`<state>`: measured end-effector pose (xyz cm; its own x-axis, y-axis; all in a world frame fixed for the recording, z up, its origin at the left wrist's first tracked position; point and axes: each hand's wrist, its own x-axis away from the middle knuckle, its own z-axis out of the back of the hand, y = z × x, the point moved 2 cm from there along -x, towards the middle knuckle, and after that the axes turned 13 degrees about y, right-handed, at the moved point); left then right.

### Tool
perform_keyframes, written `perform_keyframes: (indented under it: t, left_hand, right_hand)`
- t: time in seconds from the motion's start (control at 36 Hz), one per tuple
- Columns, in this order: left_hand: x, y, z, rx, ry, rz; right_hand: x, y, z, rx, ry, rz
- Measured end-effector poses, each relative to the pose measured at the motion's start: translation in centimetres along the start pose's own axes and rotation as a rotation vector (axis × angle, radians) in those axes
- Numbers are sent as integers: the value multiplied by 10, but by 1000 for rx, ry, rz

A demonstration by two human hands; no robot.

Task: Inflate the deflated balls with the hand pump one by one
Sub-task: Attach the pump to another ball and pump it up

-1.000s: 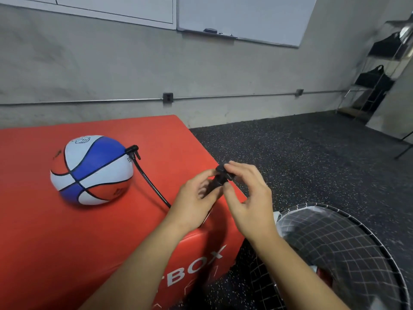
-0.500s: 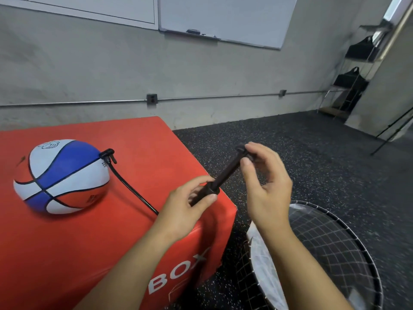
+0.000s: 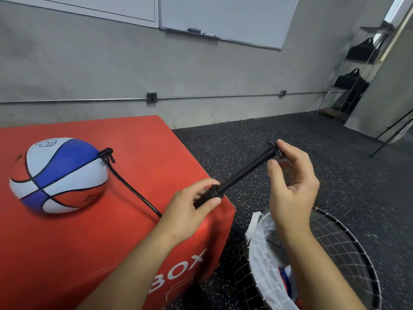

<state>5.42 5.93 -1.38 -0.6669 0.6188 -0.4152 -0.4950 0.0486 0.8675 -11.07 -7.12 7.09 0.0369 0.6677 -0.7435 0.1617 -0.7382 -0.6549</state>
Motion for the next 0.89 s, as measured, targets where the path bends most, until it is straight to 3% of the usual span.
perform_keyframes:
  t: [0.67, 0.89]
  left_hand:
    - [-5, -1, 19, 177, 70, 70]
    - [-3, 3, 21, 179, 69, 59]
  right_hand:
    - [67, 10, -60, 33, -321, 95]
    - [68, 2, -57, 52, -334, 90]
